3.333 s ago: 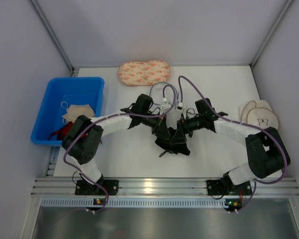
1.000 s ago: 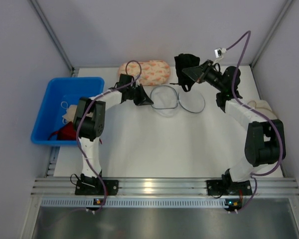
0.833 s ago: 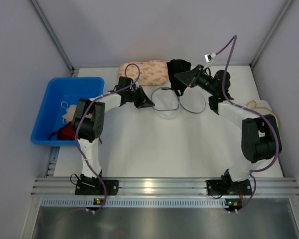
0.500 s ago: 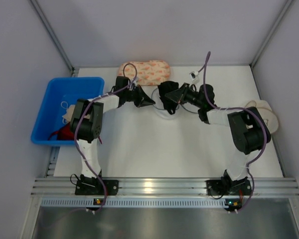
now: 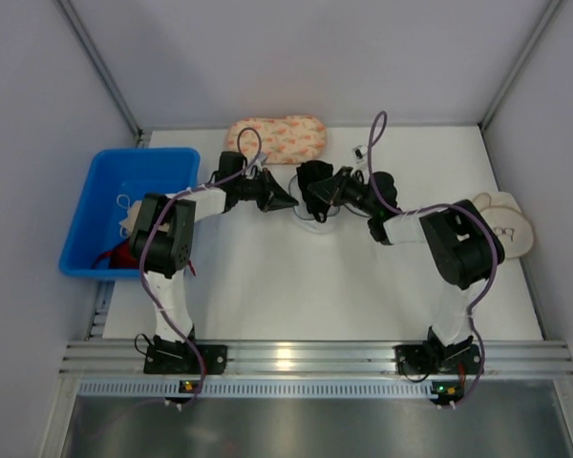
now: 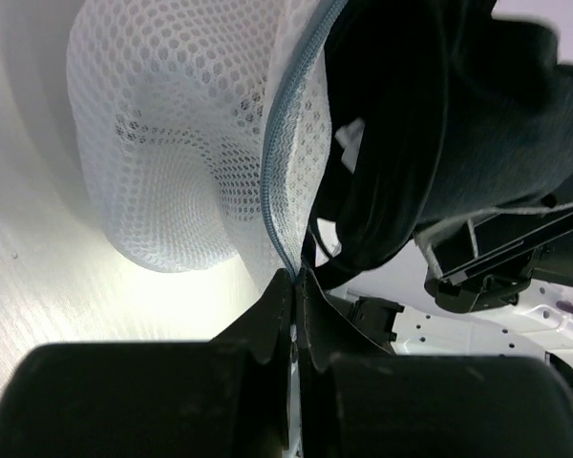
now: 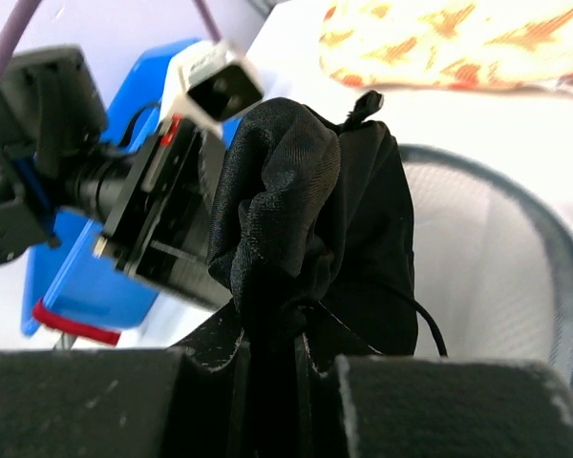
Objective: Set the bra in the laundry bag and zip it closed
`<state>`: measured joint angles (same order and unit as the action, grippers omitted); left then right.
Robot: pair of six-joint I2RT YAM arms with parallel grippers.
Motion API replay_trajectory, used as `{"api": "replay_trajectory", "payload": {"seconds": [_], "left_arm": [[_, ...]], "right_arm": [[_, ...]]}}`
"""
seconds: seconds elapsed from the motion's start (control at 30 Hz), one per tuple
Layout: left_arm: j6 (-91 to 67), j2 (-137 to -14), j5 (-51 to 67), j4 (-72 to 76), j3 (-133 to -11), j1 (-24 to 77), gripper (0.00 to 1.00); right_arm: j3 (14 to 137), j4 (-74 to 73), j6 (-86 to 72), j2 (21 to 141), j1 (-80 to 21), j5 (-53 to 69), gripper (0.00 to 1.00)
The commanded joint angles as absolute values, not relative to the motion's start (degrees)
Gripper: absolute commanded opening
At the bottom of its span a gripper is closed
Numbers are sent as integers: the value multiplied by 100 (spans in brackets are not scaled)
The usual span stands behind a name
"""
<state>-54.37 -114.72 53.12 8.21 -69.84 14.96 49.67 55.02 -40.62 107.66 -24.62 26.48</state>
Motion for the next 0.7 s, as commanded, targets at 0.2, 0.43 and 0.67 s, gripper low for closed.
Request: {"api": "replay_trajectory", "payload": {"seconds": [0.2, 0.43, 0.67], "left_arm": [[-5642, -11101, 5739, 1230, -6961, 1477, 0], [-5880, -10925, 5888, 1397, -7145, 1371, 0], [-5547, -10846, 5871, 1073, -7645, 1231, 0]], "right_arm": [[5291, 5732, -3166, 11171, -2891, 2083, 0], [5001, 4818, -1559, 10794, -3111, 2118, 0], [4781, 3879, -248, 10205, -3120, 2740, 0]]}}
